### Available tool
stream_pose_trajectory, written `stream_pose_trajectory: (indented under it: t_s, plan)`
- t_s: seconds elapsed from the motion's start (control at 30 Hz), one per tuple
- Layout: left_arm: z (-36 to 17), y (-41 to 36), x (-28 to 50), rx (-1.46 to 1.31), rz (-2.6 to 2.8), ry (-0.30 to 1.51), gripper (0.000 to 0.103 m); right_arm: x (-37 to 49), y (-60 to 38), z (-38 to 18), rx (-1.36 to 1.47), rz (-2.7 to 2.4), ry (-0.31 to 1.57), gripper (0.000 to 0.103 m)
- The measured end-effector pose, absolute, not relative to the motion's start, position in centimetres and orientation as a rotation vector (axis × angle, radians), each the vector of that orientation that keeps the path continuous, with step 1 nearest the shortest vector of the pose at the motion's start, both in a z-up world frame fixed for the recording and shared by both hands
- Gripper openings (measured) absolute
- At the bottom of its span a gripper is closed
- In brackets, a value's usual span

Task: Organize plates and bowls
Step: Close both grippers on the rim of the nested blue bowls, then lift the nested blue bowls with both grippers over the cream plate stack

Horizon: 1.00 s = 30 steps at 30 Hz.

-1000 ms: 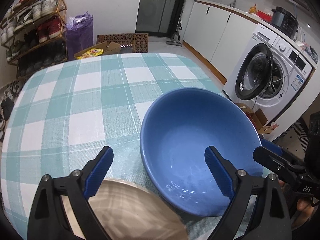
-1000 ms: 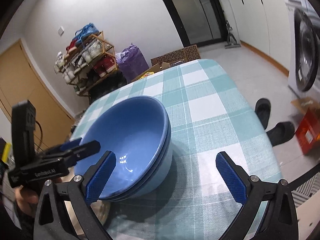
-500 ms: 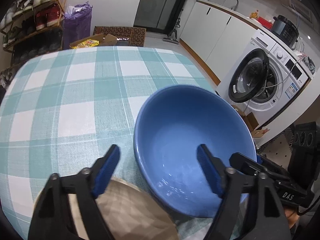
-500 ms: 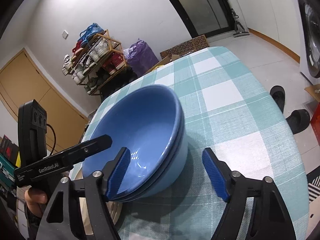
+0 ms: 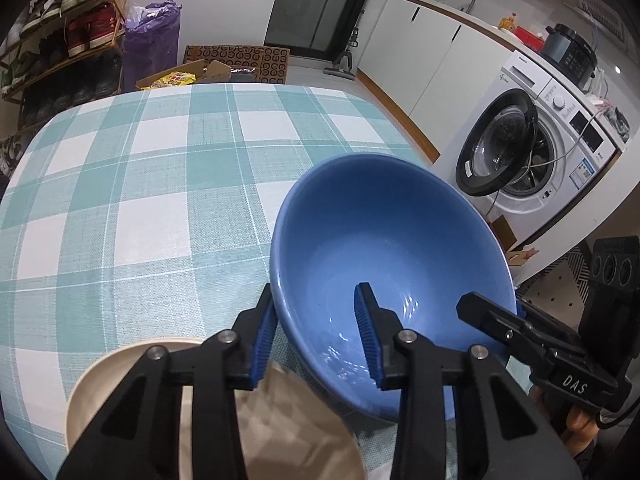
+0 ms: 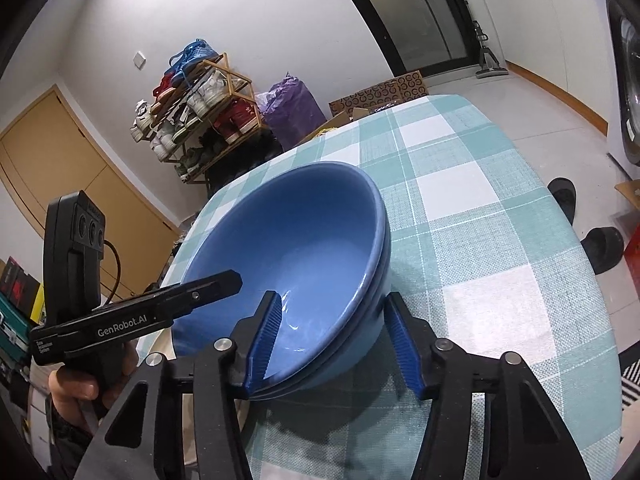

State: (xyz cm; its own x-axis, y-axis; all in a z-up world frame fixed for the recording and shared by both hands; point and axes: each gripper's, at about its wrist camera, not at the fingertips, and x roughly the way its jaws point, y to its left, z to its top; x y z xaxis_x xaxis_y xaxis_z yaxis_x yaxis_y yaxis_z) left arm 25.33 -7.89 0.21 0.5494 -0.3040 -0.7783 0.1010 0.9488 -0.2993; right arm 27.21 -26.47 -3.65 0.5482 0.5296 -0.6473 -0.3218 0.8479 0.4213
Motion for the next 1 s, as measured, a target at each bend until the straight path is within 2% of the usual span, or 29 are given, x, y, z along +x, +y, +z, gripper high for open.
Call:
stream_pose_trajectory:
  t_s: [1.0]
  plan:
    - [1.5, -8.7, 24.0, -0.158, -0.191, 0.921, 0.037, 27.0, -26.5, -2.8, 0.250, 0.521, 0.830, 0.050]
